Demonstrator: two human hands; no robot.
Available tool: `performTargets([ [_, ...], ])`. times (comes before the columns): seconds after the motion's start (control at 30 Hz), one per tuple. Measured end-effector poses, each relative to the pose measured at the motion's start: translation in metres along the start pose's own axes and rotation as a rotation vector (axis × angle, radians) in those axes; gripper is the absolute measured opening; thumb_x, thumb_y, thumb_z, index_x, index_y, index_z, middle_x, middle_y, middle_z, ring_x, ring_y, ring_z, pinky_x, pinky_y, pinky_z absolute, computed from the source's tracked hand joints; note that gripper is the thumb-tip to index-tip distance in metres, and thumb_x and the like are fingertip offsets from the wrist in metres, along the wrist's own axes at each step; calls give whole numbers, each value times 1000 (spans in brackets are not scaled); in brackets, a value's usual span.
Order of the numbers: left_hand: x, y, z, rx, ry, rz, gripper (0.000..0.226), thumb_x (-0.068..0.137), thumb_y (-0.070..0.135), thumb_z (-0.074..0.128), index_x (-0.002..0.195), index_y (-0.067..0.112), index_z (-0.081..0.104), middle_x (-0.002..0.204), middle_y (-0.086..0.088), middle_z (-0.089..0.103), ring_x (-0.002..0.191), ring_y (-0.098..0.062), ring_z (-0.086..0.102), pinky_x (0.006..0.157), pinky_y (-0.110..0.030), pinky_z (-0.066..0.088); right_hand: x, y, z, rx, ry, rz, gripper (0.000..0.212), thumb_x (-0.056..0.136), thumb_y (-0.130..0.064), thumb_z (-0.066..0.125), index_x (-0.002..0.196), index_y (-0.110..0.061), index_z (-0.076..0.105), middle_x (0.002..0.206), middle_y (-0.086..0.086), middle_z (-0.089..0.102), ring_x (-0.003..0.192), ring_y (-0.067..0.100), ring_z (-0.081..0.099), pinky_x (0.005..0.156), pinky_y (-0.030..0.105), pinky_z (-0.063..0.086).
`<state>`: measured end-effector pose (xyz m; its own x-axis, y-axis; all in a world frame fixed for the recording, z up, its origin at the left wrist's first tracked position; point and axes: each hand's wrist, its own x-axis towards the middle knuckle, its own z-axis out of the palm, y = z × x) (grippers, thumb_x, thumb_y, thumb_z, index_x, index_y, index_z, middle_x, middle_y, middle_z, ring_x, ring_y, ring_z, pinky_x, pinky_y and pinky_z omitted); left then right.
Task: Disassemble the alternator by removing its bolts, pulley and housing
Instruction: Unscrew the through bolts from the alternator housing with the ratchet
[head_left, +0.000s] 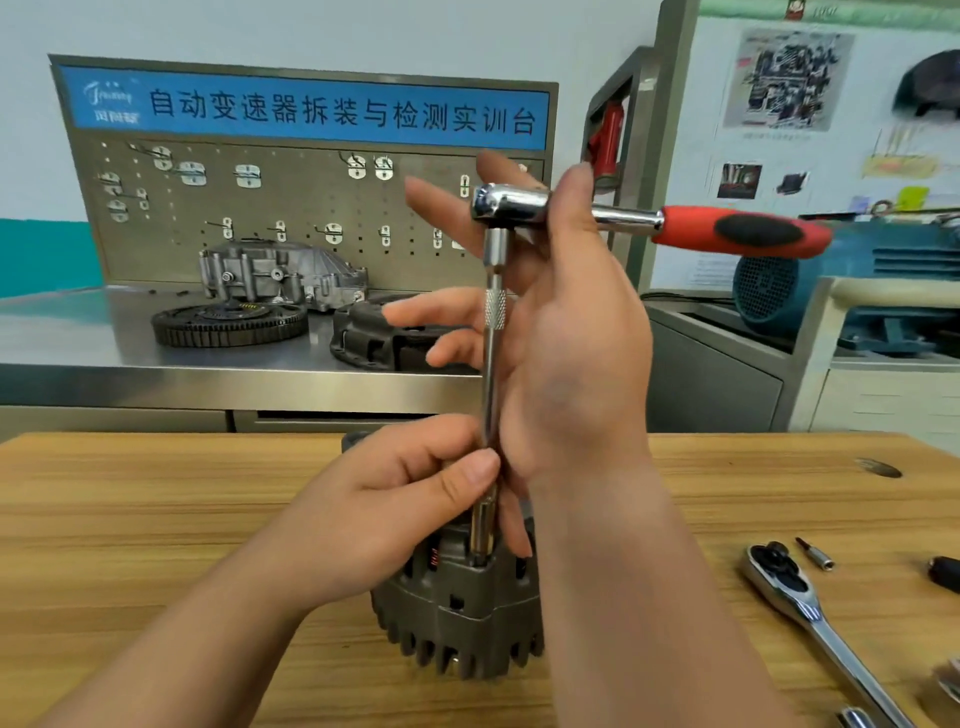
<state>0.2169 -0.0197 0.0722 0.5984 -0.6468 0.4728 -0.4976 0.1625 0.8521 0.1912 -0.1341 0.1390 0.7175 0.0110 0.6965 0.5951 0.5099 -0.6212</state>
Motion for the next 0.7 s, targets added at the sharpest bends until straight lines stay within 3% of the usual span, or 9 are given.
performTargets([
  [0.17,1,2,0,-22,-30,31,40,88,43,60,105,6,63,94,-19,70,85,-16,70,76,-21,54,-2,-1,2,-233,-9,-169,37,101,-30,39,132,-15,54,115,6,68,69,21,70,45,17,49],
  [0.33,0,0,1,49,20,15,36,84,46,65,97,12,66,91,-13,73,82,-14,71,75,-21,54,-3,-1,7,-271,-39,-341,25,96,-6,50,119,-9,61,97,5,66,77,37,66,56,12,47],
  [0.43,-1,1,3,14,41,3,47,80,54,65,98,11,67,90,-13,74,82,-17,71,74,-22,55,-3,0,6,-263,-34,-285,30,99,-17,46,127,-19,55,113,3,67,70,22,70,47,19,47],
  [0.5,-2,3,3,0,32,-1,48,82,52,65,104,9,66,95,-19,72,85,-25,72,75,-25,56,-2,1,5,-201,-30,-208,38,101,-25,39,137,-17,48,130,3,61,65,18,70,44,21,47],
  [0.63,-2,0,-1,46,52,-9,40,84,38,62,101,1,64,91,-21,71,86,-40,67,74,-40,57,-1,1,2,-36,21,-58,36,104,-36,30,126,-17,50,129,6,63,61,22,69,42,21,46],
  [0.7,-2,0,0,55,39,10,47,83,44,66,103,1,63,92,-23,70,85,-33,70,75,-36,58,-1,2,2,-53,38,-43,33,104,-37,30,121,-18,51,126,7,65,60,20,69,42,20,46],
])
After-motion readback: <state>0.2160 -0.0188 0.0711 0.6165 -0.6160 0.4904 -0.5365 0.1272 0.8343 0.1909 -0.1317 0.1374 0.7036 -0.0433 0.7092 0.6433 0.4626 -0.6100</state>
